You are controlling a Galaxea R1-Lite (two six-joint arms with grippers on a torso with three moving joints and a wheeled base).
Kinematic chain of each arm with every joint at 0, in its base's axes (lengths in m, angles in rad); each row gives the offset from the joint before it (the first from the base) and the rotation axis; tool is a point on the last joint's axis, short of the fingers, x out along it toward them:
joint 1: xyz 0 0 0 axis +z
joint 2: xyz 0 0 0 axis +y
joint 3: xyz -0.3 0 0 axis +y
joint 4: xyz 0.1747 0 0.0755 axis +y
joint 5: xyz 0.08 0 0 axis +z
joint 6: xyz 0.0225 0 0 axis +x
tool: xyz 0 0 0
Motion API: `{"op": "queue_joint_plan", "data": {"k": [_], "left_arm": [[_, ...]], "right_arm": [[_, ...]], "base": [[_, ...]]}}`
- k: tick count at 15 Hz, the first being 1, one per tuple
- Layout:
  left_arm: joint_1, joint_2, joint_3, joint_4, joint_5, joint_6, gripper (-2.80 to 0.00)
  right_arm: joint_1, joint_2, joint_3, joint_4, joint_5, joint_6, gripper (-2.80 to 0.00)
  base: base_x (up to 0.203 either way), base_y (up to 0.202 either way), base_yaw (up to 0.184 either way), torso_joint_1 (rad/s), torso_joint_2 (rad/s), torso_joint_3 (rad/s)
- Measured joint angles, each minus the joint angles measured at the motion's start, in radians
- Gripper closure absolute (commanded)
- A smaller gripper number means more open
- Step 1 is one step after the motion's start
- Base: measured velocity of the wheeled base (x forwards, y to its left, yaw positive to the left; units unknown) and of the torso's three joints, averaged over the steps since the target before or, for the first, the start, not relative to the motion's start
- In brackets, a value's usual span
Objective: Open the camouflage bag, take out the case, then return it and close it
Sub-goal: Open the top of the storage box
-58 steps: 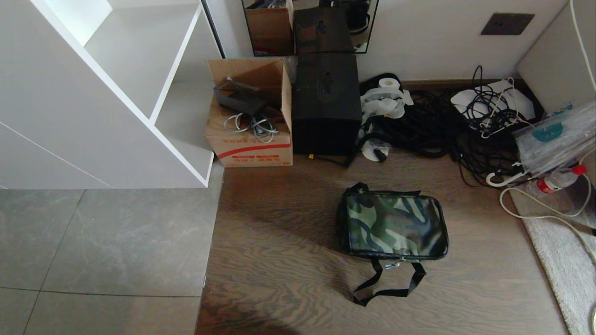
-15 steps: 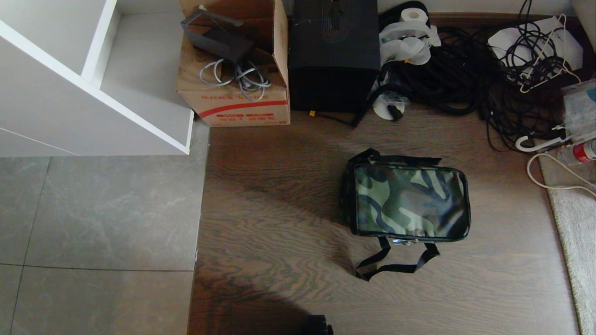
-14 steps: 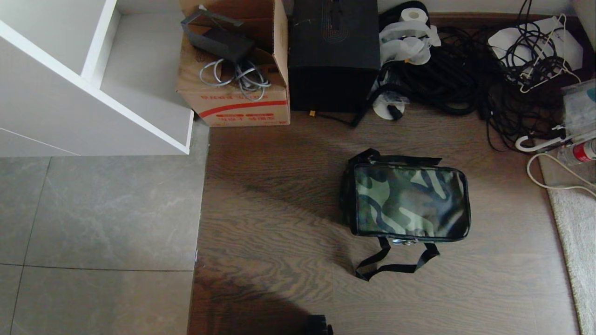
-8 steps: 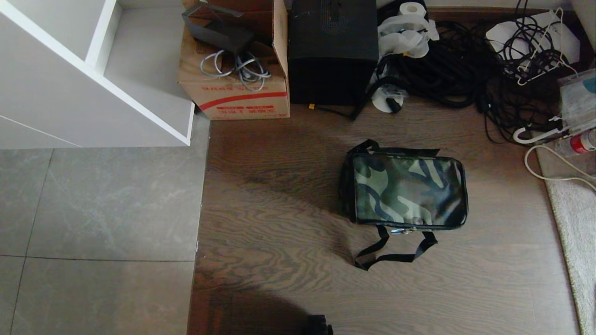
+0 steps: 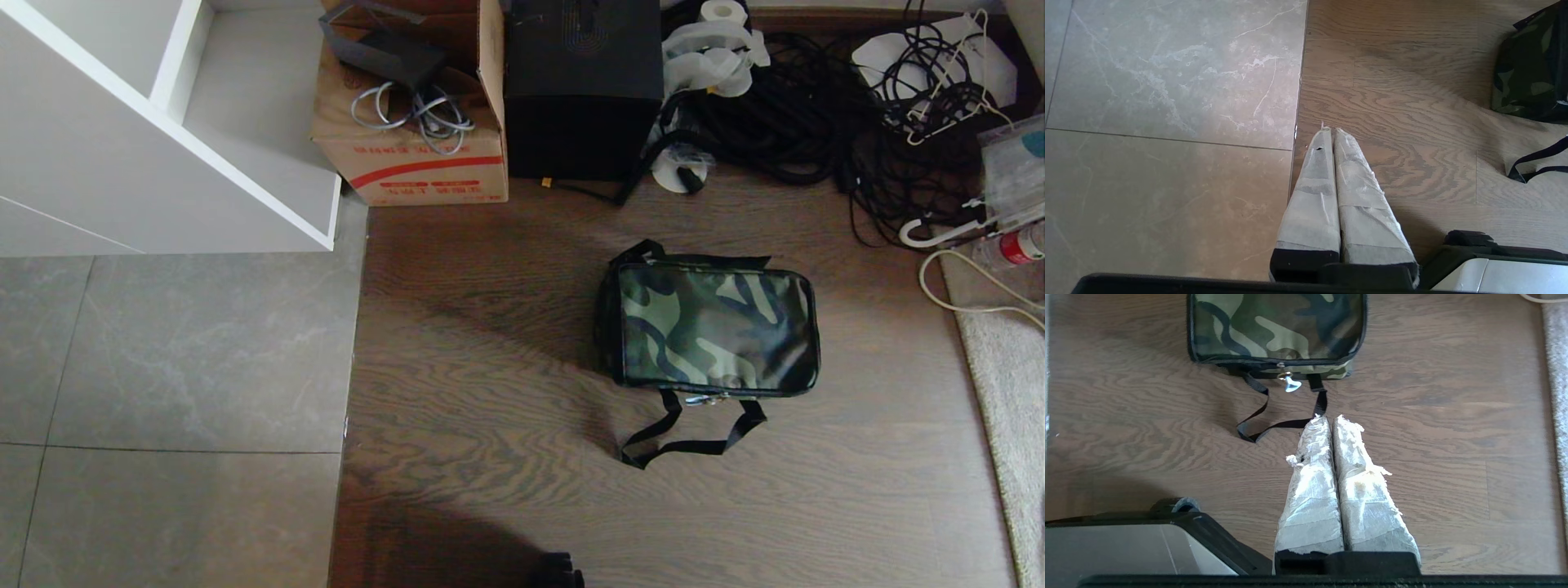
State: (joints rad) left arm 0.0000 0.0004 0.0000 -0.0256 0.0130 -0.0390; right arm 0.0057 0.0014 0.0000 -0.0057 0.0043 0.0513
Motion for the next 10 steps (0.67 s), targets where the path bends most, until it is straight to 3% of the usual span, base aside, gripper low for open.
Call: {"op": "queue_joint_plan", "data": {"k": [10], "left_arm": [[0.0, 0.0, 0.0, 0.0, 0.0, 0.0, 0.0]], "right_arm": [[0.0, -0.001, 0.0, 0.001, 0.0, 0.001, 0.0]], "base": [[0.0, 0.0, 0.0, 0.0, 0.0, 0.0]]}}
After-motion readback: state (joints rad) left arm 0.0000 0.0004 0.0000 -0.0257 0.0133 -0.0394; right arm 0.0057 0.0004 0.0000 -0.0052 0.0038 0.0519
